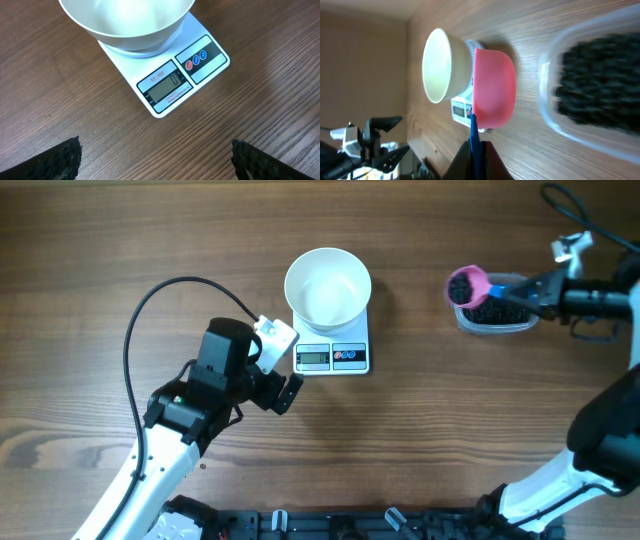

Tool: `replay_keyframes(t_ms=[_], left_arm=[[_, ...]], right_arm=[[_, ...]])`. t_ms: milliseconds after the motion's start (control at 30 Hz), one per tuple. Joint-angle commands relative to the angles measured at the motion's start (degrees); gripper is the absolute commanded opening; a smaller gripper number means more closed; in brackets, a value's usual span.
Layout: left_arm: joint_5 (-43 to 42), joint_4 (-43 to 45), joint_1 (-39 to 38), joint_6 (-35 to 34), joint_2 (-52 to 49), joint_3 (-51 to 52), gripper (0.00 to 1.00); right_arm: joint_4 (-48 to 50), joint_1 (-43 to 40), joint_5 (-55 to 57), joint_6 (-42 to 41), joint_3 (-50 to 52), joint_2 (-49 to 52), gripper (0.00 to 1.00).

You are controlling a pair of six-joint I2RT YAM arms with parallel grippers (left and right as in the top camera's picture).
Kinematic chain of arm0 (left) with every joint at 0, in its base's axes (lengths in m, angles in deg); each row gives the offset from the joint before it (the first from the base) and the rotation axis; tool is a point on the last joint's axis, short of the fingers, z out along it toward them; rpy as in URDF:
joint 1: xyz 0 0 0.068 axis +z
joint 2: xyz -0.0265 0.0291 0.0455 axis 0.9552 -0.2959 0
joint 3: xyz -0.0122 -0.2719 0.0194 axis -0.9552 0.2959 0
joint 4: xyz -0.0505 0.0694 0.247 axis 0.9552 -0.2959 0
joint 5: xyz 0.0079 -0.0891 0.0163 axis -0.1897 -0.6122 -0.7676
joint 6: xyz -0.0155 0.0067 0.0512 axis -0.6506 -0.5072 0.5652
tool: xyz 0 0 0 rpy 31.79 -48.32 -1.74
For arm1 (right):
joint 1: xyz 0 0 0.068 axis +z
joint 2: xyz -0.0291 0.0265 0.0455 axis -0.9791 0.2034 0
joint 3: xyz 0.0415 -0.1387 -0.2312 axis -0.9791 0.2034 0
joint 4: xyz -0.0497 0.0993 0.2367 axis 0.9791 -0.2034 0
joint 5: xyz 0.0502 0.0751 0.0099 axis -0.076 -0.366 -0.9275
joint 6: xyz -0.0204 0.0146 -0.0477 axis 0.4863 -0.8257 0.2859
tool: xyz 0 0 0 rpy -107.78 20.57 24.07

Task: Scoop item into bowl and weigh 150g on scale
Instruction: 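Carry the scoop left over the white bowl with the right gripper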

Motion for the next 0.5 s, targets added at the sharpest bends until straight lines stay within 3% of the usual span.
replay_keyframes(t_ms=[0,467], left_arm=[[-0.28,-0.04,0.26,0.50,-0.22,0.22,1.00],[-0.28,-0.04,0.24,0.48,-0.22,0.22,1.00]], right_arm=[[0.13,5.01,-3.10,-1.62,-2.99,1.05,0.04],[6.19,22.05,1.18,-14.38,-11.82,1.05,0.04]])
